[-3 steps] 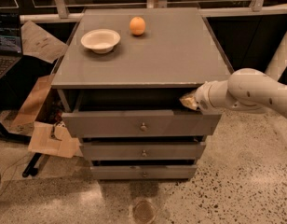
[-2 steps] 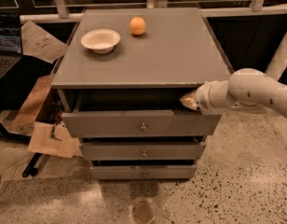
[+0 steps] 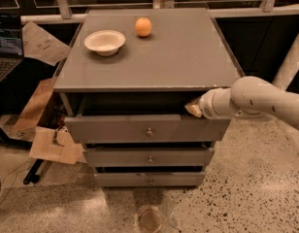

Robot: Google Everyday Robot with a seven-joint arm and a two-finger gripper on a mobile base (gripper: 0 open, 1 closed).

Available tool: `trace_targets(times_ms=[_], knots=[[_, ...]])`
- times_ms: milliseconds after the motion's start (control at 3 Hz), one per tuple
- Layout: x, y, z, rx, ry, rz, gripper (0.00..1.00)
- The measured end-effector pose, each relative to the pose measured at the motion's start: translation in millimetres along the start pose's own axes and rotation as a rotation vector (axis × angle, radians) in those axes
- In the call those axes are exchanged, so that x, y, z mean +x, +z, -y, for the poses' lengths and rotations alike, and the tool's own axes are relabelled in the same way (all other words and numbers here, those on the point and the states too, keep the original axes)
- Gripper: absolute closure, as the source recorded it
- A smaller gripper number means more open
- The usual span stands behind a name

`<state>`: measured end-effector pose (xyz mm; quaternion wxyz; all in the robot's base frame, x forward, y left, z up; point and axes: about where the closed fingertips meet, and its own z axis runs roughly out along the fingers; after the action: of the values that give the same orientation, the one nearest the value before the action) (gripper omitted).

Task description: Open top drawer

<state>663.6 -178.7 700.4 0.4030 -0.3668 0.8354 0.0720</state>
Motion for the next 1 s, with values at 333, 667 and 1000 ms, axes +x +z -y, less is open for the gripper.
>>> trace_targets(times_ms=[333,667,1000], knots=[[1.2,2.5,-2.6,0.003,0.006,-0.006,1.0],[9.0,6.1,-7.1,0.036,0.031,-0.023,1.0],[20.2,10.1,-10.5,0.042,0.046,-0.056,1.0]])
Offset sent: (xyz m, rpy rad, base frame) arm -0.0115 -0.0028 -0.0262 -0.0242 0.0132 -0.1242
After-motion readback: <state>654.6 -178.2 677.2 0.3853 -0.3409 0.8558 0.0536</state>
